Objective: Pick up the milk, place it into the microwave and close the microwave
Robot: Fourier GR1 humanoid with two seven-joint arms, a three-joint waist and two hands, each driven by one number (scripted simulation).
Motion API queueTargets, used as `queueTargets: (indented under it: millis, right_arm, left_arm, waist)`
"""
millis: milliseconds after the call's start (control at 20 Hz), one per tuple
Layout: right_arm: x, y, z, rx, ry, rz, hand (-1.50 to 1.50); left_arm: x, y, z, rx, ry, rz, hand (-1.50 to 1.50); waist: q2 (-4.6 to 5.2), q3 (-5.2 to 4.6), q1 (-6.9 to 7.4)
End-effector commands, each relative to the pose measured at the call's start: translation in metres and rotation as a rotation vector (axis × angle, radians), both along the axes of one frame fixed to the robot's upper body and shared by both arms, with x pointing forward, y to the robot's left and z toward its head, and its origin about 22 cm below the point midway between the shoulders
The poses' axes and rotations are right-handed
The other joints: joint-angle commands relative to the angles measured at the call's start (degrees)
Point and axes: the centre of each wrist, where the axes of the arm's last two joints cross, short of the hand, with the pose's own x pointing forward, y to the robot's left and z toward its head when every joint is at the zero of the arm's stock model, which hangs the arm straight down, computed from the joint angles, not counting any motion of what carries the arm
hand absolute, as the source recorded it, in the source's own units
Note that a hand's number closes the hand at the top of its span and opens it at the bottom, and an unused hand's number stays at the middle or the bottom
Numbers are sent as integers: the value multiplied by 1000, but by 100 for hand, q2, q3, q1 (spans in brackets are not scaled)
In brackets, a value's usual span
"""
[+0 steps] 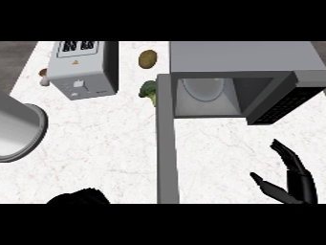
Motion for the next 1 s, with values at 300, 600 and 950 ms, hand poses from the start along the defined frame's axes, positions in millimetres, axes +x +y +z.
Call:
queueTargets:
  millis: [300,600,950]
  right_arm:
    - [-49,-69,23,56,-40,-83,-150]
    - [-54,-78,28,77,-13,-62,-150]
    - [-50,-91,40,78,-40,-32,-150]
  left_arm:
    - [49,-51,-14,71,-43,42,150]
    - [84,-79,-34,196,-38,-137,150]
    - [102,-131,-38,394,128,-421,150]
  waist:
    - [22,6,47]
    - [29,4,15]
    - [36,4,-59]
